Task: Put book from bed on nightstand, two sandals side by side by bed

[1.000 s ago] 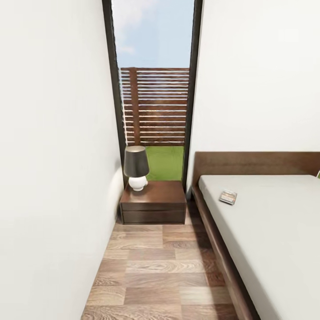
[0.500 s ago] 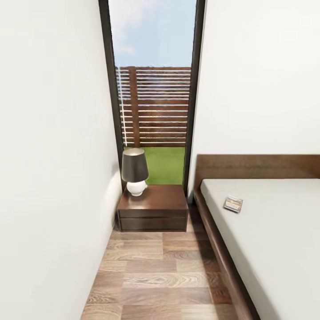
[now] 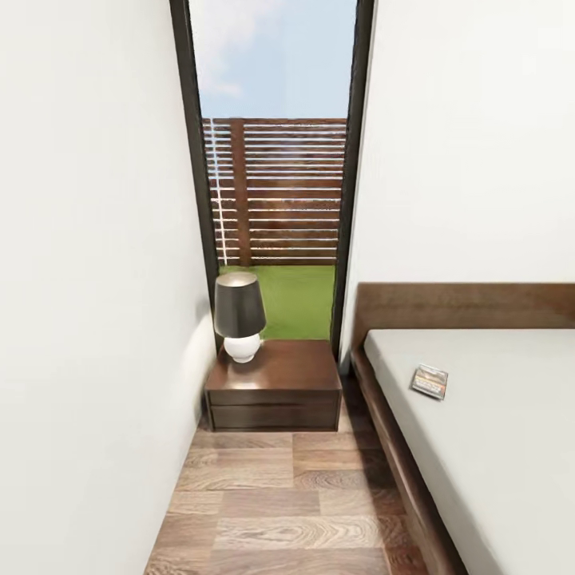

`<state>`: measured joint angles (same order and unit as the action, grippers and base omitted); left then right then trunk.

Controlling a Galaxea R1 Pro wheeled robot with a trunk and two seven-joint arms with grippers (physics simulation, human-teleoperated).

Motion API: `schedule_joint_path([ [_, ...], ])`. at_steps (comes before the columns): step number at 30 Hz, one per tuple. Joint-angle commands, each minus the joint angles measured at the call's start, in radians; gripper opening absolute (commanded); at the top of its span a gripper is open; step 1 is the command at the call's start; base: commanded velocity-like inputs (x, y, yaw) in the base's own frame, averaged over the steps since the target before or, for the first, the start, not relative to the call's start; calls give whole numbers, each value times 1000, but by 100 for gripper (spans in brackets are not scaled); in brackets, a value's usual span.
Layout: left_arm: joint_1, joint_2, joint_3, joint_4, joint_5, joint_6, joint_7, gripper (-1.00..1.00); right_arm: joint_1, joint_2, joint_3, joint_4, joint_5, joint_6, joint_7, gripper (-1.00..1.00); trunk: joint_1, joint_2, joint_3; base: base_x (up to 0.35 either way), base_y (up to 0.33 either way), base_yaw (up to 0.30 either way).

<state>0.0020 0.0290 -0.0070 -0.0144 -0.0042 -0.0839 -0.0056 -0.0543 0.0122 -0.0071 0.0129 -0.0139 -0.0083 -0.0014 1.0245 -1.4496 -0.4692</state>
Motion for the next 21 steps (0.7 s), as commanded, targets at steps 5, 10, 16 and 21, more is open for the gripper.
schedule_joint_path([
  [5, 0, 0, -1, -1, 0, -2, -1, 100, -1, 0, 0, 2, -1, -1, 0, 100, 1, 0, -1, 292, 0, 0],
  [10, 0, 0, -1, -1, 0, -2, -1, 100, -1, 0, 1, 2, -1, -1, 2, 100, 1, 0, -1, 292, 0, 0],
  [16, 0, 0, -1, -1, 0, -2, -1, 100, -1, 0, 6, 2, 2, 0, 4, 100, 1, 0, -1, 292, 0, 0],
  [21, 0, 0, -1, -1, 0, -2, -1, 100, -1, 0, 7, 2, 4, 0, 6, 100, 1, 0, -1, 293, 0, 0],
])
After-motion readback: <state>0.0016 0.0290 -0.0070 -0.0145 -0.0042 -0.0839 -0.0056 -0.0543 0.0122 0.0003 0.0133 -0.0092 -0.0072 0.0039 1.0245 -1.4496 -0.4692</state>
